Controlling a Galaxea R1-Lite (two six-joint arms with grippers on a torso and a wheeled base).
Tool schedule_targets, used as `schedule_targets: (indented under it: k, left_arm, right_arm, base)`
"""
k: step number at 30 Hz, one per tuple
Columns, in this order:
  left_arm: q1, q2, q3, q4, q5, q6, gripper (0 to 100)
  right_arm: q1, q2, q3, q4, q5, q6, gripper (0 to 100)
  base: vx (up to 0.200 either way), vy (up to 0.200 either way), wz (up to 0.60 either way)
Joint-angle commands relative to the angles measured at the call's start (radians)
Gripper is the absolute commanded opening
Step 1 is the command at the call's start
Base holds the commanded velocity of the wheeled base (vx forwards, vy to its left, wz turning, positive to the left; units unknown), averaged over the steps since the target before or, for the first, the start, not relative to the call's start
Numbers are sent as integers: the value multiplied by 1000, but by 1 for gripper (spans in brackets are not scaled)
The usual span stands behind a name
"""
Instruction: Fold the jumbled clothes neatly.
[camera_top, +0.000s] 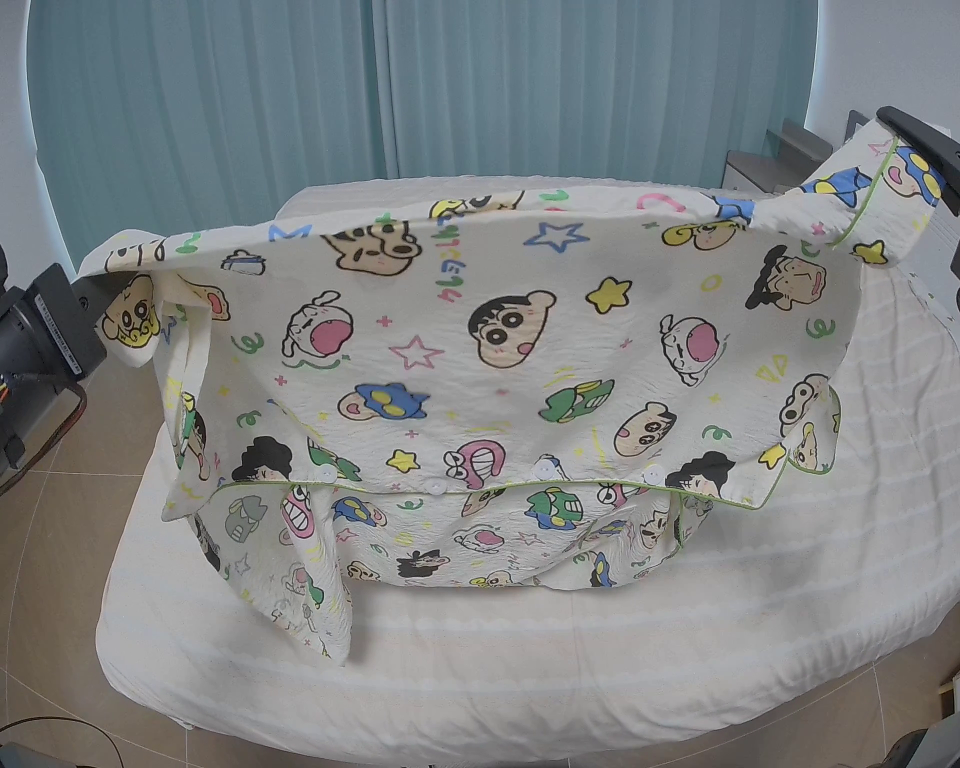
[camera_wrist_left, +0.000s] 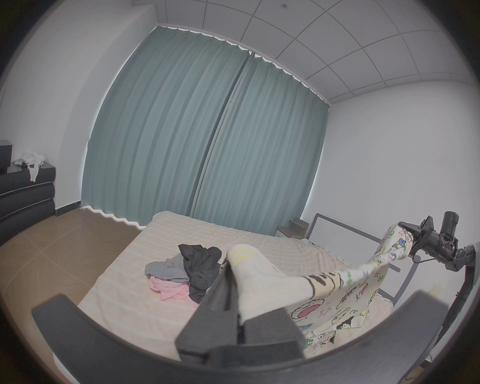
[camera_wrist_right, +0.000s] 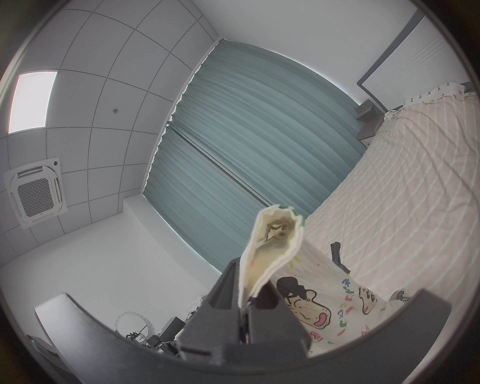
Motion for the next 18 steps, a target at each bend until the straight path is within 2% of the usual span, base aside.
schedule_targets:
  k: [1, 18]
  left_arm:
    - [-8, -10, 0, -2, 1, 10, 0]
    - [-22, -23, 0, 0, 1, 15, 0]
  right_arm:
    - [2, -7, 1, -1, 1, 0, 0]
    - [1, -30, 4, 1, 1, 0, 0]
  base:
    - [0, -200, 0]
    - [0, -200, 0]
